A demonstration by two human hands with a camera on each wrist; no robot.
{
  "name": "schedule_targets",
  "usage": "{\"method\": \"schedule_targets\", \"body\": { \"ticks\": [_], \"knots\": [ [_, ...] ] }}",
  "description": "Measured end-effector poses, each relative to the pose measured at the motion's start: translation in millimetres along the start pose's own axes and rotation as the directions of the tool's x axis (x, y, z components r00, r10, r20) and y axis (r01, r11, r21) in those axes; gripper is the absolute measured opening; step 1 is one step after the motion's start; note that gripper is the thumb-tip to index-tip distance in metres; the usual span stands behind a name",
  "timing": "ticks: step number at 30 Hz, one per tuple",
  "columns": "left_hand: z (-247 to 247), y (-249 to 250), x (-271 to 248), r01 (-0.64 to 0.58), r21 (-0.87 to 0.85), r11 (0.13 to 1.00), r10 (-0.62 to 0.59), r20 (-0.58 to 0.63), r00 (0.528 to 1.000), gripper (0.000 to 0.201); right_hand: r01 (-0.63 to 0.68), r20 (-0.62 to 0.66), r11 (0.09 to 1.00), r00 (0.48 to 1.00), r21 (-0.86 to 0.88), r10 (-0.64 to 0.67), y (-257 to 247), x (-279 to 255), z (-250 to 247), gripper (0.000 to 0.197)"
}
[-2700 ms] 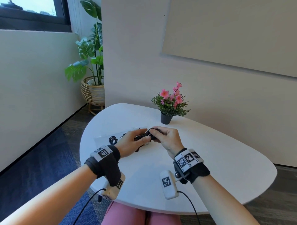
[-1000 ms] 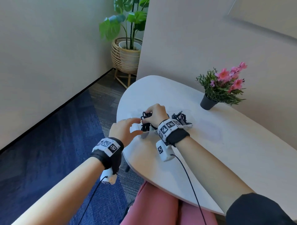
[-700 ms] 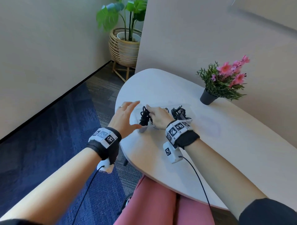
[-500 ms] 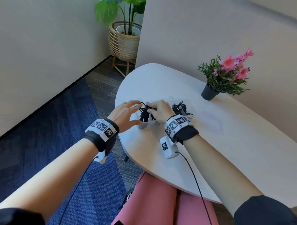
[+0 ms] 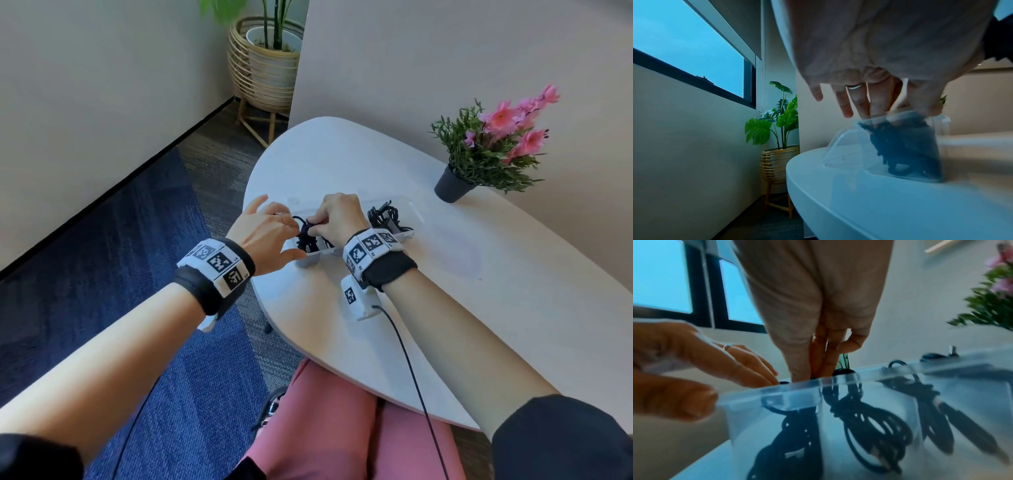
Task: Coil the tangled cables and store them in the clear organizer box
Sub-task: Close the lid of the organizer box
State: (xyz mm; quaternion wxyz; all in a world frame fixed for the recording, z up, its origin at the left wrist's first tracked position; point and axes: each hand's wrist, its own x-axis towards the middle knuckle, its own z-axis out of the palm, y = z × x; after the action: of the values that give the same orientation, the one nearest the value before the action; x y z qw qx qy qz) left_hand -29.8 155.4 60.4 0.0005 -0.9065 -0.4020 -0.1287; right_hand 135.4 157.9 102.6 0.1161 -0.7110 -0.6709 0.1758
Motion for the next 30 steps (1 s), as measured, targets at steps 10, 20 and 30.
{"method": "schedule_targets", "body": {
  "ticks": [10, 20, 30],
  "knots": [
    [-6.6, -8.0, 10.7, 0.552, -0.570, 0.608, -0.542, 0.210, 0.814, 0.035, 0.118, 0.051, 0.946, 0.993, -0.302, -0.108, -9.2, -1.4, 2.3, 0.025],
    [-2.7, -0.6, 31.7, 0.456, -0.841, 0.291, -0.511, 0.266, 0.818, 0.061, 0.105, 0.184, 0.990, 0.979, -0.091, -0.087, 20.7, -21.4, -4.1, 0.025],
    [13.4, 11.9, 9.7, 0.127, -0.601, 0.789, -0.123, 0.047, 0.991, 0.067, 0.173, 0.194, 0.942, 0.974, -0.289, -0.120, 27.8, -59.6, 3.9, 0.042]
  ]
}}
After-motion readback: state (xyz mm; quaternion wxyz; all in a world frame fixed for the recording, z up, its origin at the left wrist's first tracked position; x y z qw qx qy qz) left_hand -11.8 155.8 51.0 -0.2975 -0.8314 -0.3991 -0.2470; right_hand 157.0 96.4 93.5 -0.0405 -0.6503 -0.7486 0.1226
